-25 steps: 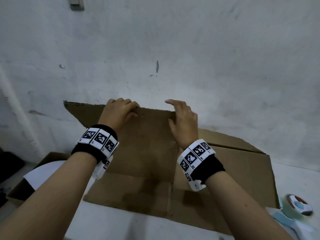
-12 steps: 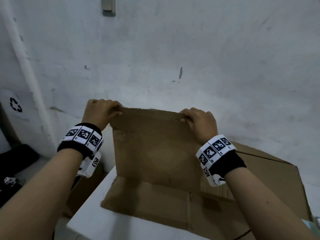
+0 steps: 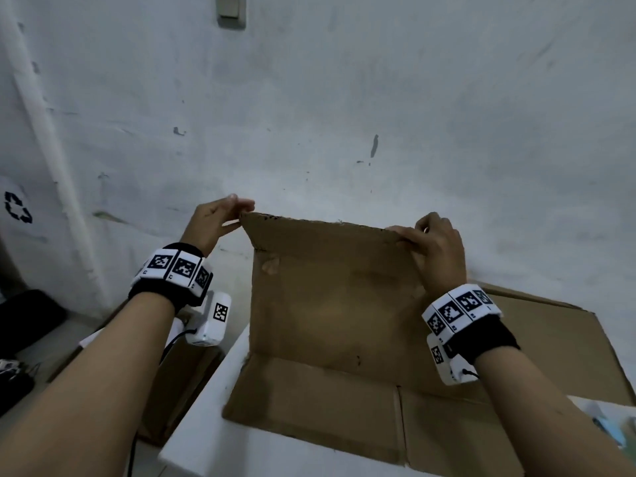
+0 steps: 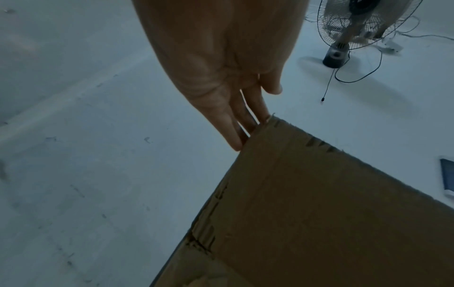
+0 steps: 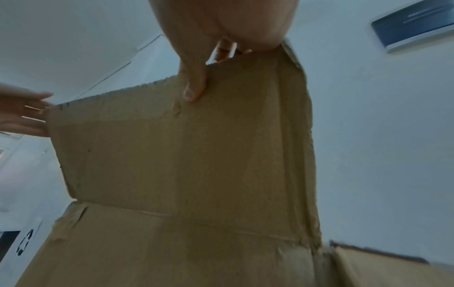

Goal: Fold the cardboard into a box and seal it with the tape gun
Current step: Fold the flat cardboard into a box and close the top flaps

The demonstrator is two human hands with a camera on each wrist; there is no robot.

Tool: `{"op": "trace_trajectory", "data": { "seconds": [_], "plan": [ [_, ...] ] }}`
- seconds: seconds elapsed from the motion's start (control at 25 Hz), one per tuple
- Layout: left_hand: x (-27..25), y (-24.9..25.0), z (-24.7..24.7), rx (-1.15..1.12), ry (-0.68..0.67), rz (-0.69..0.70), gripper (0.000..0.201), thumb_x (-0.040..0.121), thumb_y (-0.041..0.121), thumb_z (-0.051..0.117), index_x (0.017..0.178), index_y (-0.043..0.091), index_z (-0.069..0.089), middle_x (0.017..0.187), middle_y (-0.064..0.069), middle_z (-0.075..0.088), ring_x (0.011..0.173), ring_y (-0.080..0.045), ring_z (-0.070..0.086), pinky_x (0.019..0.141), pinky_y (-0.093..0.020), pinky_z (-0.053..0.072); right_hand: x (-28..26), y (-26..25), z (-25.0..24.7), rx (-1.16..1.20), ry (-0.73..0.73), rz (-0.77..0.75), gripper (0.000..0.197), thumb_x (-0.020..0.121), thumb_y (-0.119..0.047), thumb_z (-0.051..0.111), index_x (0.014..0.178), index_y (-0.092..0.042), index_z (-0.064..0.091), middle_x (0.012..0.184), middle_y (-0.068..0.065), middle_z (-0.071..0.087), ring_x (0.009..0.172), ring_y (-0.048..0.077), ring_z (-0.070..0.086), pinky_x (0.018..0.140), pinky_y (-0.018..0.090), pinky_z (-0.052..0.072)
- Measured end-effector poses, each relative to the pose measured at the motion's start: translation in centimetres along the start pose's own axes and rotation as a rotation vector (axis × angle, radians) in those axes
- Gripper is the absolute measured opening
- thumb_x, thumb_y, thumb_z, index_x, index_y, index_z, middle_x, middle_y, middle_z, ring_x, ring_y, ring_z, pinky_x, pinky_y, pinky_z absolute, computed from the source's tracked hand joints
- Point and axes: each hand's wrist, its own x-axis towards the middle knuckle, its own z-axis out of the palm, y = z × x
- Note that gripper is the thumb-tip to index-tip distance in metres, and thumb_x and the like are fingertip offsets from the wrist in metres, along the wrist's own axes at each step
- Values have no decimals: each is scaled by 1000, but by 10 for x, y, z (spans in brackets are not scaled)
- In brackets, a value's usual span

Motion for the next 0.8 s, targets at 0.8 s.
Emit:
{"op": "trace_trajectory", "data": {
  "seconds": [0.8],
  "plan": [
    [-4, 19, -19, 866, -296, 386, 17, 86, 18, 60, 94, 8, 70, 94, -10, 71, 83, -18, 62, 77, -24, 47, -62, -31, -14, -178, 120, -59, 22, 82, -16, 49, 98, -27, 58, 82, -2, 76, 76, 21, 60, 71, 31, 28]
  ]
}}
